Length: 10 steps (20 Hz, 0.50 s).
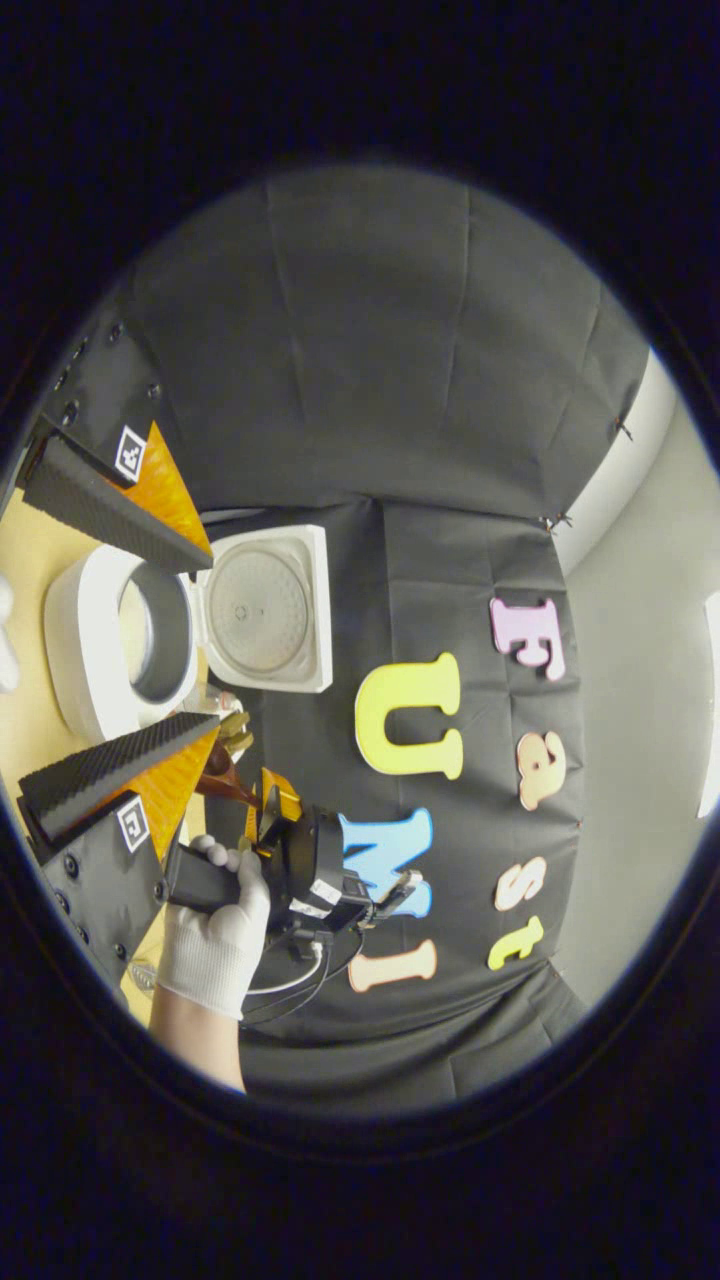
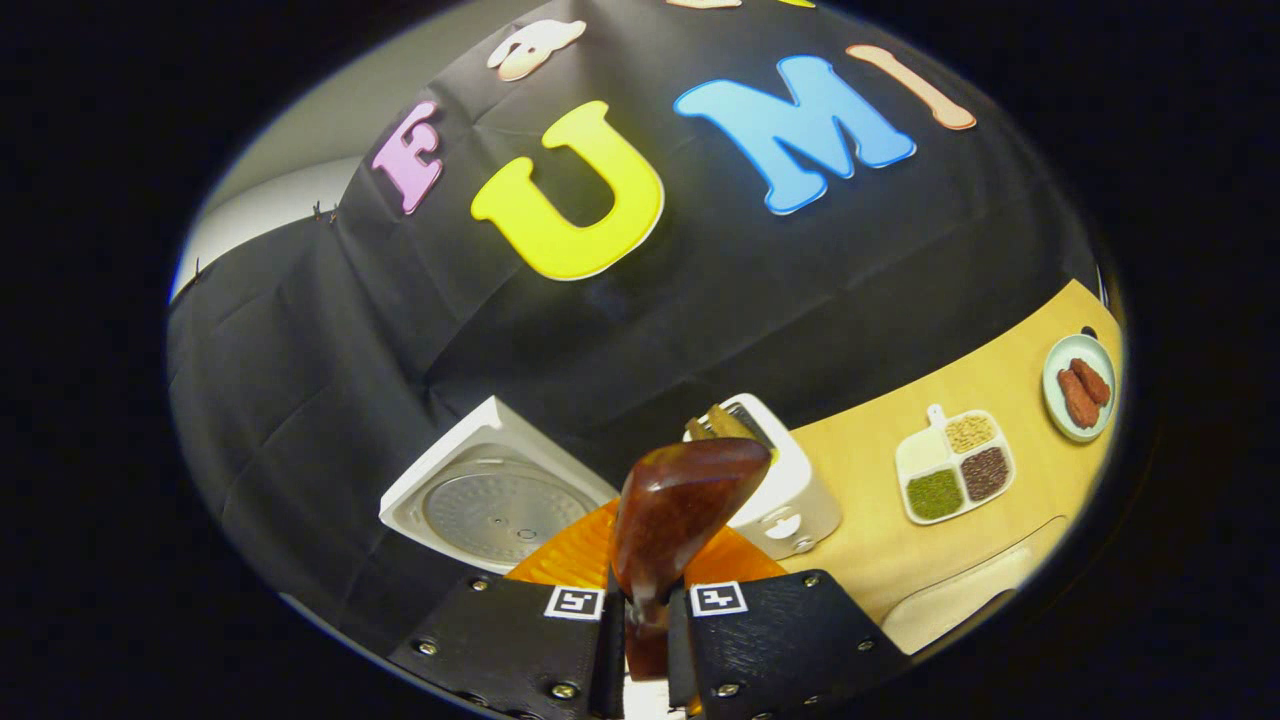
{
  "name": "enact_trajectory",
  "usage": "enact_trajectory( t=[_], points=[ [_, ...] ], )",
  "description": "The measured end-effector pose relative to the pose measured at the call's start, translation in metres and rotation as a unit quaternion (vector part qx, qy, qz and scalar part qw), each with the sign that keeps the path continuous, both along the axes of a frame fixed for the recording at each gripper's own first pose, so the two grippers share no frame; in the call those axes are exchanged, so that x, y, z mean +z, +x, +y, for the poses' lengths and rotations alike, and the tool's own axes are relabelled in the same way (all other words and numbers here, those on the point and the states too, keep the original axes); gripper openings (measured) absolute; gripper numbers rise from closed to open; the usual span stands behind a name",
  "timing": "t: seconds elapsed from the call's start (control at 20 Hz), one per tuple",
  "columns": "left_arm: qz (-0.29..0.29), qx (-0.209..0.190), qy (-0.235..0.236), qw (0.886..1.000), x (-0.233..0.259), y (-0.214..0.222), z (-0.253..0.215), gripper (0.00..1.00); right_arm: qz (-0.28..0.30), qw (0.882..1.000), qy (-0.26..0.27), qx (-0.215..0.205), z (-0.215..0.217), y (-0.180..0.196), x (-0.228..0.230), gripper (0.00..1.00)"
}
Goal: Close the left gripper, press the button to open the rice cooker; take a wooden spoon from the chopstick holder with the right hand, scoop a spoonful of rice and pour it into the rice cooker, then put the wooden spoon back into the chopstick holder.
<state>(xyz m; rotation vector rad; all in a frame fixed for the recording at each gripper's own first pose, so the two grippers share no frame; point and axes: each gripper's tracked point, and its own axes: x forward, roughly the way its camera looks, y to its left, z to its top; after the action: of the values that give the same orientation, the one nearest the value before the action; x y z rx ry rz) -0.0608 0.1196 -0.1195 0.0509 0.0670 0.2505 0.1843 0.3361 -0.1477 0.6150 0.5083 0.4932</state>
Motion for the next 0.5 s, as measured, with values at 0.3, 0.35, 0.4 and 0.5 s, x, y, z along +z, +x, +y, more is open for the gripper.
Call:
enact_trajectory(
  t=[0.3, 0.35, 0.4, 0.5],
  points=[
    [-0.008, -0.054, 0.003, 0.999, 0.017, 0.007, -0.073, 0.96, 0.005, 0.995, -0.010, -0.102, -0.160, 0.014, -0.016, 0.17],
    [-0.009, -0.059, 0.003, 0.998, 0.018, 0.006, -0.084, 0.97, 0.009, 0.993, -0.013, -0.116, -0.189, 0.013, -0.022, 0.17],
    [-0.009, -0.064, 0.003, 0.998, 0.021, 0.005, -0.094, 0.97, 0.012, 0.991, -0.019, -0.132, -0.218, 0.013, -0.028, 0.17],
    [-0.006, -0.073, 0.004, 0.997, 0.022, 0.004, -0.113, 0.97, 0.016, 0.985, -0.036, -0.170, -0.277, 0.010, -0.042, 0.17]
  ],
)
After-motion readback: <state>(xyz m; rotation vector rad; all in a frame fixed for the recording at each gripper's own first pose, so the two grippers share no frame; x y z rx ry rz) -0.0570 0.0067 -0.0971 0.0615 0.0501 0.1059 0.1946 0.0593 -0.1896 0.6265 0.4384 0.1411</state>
